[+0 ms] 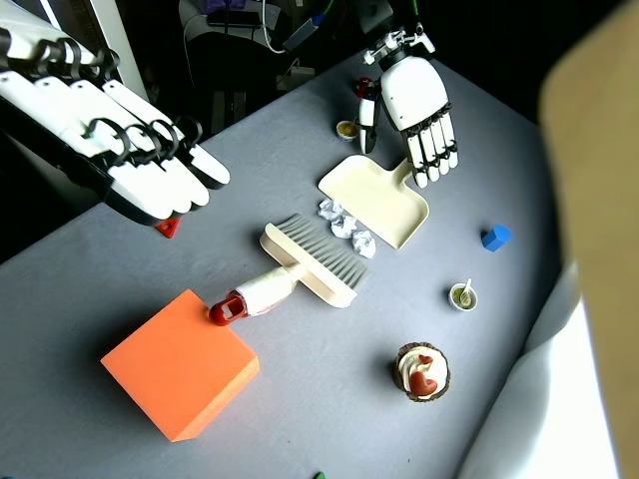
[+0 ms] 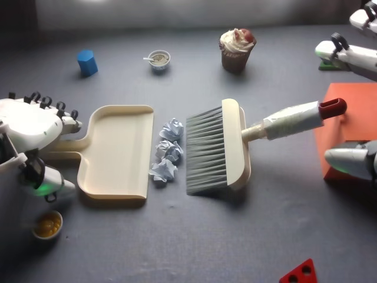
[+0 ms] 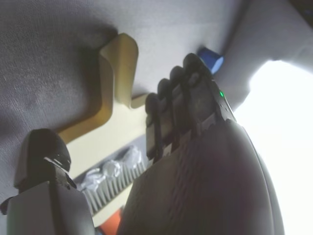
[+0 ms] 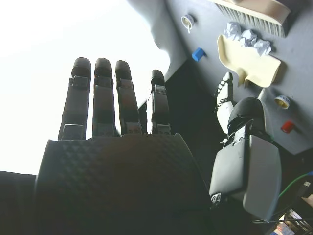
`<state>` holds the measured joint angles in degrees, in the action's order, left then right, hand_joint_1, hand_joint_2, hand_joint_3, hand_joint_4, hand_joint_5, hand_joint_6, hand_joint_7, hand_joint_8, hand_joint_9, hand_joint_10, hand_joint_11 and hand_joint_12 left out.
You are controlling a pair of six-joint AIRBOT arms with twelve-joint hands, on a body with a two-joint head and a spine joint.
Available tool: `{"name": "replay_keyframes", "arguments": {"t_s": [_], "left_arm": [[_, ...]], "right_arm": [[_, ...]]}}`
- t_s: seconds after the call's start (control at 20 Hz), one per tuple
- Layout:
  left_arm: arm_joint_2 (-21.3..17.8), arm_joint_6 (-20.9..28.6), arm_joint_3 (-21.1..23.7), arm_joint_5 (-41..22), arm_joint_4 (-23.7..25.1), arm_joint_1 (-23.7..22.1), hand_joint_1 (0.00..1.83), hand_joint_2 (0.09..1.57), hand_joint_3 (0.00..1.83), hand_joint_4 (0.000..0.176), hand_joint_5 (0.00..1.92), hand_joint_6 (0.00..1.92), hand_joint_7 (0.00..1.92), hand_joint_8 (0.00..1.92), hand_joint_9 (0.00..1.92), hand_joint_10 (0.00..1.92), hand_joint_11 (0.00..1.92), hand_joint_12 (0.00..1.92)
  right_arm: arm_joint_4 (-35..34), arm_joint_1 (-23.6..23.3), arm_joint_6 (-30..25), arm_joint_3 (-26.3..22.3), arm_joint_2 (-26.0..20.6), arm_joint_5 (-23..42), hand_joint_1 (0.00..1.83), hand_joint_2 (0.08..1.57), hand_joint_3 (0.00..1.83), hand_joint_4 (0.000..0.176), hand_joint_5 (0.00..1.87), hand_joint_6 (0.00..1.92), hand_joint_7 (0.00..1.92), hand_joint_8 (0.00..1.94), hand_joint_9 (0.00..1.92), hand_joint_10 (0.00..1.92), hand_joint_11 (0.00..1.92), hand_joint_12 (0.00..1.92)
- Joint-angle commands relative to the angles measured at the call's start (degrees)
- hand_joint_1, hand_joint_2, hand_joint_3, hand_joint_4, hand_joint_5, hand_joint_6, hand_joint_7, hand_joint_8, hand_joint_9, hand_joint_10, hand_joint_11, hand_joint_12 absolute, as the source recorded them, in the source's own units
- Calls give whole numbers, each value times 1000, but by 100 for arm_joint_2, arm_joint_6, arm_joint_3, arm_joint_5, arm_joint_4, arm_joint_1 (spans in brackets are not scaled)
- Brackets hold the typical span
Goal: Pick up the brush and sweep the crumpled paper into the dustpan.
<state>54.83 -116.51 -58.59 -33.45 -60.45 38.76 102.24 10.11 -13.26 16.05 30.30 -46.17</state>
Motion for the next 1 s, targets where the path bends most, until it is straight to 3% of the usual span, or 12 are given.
{"name": "replay_keyframes", "arguments": {"t_s": [0.0,0.15,0.45,0.5,0.6,0.75,0.8,0.85,0.9,0.95], "left_arm": [[7,-8,-45,-476,149,0,694,1045,11,28,352,9,276,8,236,6,209,17],[93,-8,-85,-530,125,30,682,1064,12,33,363,9,271,2,230,1,198,11],[258,-12,-157,-571,155,73,675,1075,8,21,416,16,302,7,254,7,210,16],[278,-24,-157,-589,156,77,718,1058,1,11,453,10,335,5,281,5,230,23],[324,-37,-157,-610,155,79,677,1079,9,24,455,4,334,0,282,2,230,21],[381,-70,-158,-663,151,79,719,1154,5,12,613,8,383,1,303,0,271,35],[388,-76,-159,-672,151,79,874,1145,0,0,782,21,421,3,333,3,300,47],[393,-84,-158,-682,151,79,874,1145,0,0,782,21,421,3,333,3,300,47],[399,-89,-158,-688,152,79,1062,1174,1,0,867,1104,452,14,351,10,325,56],[405,-90,-159,-695,153,79,1062,1174,1,0,867,1104,452,14,351,10,325,56]], "right_arm": [[328,-104,45,45,-33,-267,0,993,8,0,158,10,174,10,171,10,168,14],[-71,-196,136,191,-40,-234,0,994,6,0,136,1,159,1,162,3,173,14],[-70,-243,122,283,-5,-232,0,998,3,0,145,2,164,2,164,1,177,13],[-70,-246,121,277,-1,-232,0,1001,3,0,148,3,169,4,167,2,182,15],[-45,-247,121,261,15,-232,0,1008,5,0,148,9,166,8,165,10,183,15],[-21,-247,121,261,22,-233,0,1010,4,0,159,10,184,12,183,13,201,20],[-21,-247,121,260,22,-233,0,1009,3,0,151,5,177,8,175,9,192,16],[-20,-247,121,260,22,-236,0,1009,3,0,151,5,177,8,175,9,192,16],[-20,-247,123,260,22,-245,0,1006,1,0,151,4,181,7,183,9,203,19],[-20,-247,128,260,22,-246,0,1006,1,0,151,4,181,7,183,9,203,19]]}}
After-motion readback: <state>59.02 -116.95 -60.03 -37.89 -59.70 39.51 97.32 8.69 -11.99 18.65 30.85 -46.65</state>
